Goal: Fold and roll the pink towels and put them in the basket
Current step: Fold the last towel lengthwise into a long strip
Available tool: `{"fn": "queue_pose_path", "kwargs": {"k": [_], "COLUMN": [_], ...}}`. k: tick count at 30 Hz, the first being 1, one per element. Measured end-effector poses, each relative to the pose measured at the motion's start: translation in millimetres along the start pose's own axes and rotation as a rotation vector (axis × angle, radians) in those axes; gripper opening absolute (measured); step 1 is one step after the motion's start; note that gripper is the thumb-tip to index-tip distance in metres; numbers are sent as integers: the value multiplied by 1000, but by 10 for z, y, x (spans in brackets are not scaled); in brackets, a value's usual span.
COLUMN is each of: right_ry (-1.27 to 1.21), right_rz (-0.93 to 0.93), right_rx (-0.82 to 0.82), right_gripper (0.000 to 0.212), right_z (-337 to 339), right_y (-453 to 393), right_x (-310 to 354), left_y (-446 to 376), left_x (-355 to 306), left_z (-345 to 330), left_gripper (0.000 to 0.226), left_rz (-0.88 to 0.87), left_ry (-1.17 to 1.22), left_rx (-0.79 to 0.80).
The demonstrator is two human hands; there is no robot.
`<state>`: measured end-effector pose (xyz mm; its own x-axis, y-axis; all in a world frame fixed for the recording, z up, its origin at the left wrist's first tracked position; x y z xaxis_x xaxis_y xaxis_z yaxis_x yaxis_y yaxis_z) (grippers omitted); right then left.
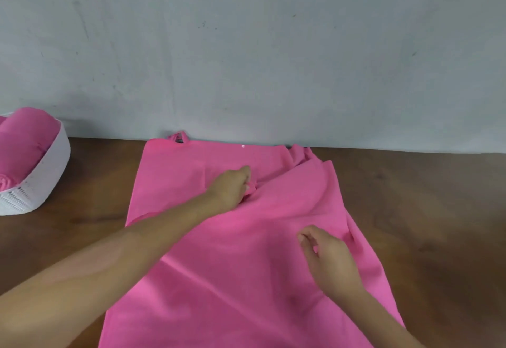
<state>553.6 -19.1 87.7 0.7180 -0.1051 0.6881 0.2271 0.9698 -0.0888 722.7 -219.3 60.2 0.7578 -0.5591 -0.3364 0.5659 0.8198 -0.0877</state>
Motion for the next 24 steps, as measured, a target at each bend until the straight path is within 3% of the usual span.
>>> {"fn": "queue_pose_path", "kwargs": {"k": [1,5,8,11,15,19,24], "right_ry": [-17,37,125,282,528,419,427], "right_rz": [19,157,249,364,338,255,210], "right_rx": [-34,-65,56,248,539,576,641], "right_gripper": [15,40,65,74,42,39,17], "right_z": [30,47,-107,-407,-761,-806,-903], "right_y": [-126,-823,-1384,-1840,-2119,-2099,-1911], "right_x": [40,265,460,528,437,411,212], "left_y": [39,272,537,820,1133,1260,1025], "left_x": [37,351,658,940,1296,1854,2302], "left_z": [122,611,857,1031,1198,1269,1175], "left_gripper": [9,26,8,9,16,15,10], "left_rz": [4,15,70,125,208,415,627], "left_ry": [83,328,422,447,429,327,160], "left_rx": [-43,-89,-34,-7,-41,-177,-242]}}
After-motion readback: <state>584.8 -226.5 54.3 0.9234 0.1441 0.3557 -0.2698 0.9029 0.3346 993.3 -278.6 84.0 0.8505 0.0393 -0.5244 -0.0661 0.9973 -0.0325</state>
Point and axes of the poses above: each hand's wrist, its own y-axis away from the middle knuckle, its own z-axis out of the back of the hand, x = y × z, the point moved 8 cm from there along -y, towards the middle knuckle, and after that the axes turned 15 degrees about -y, right-handed, at the moved point
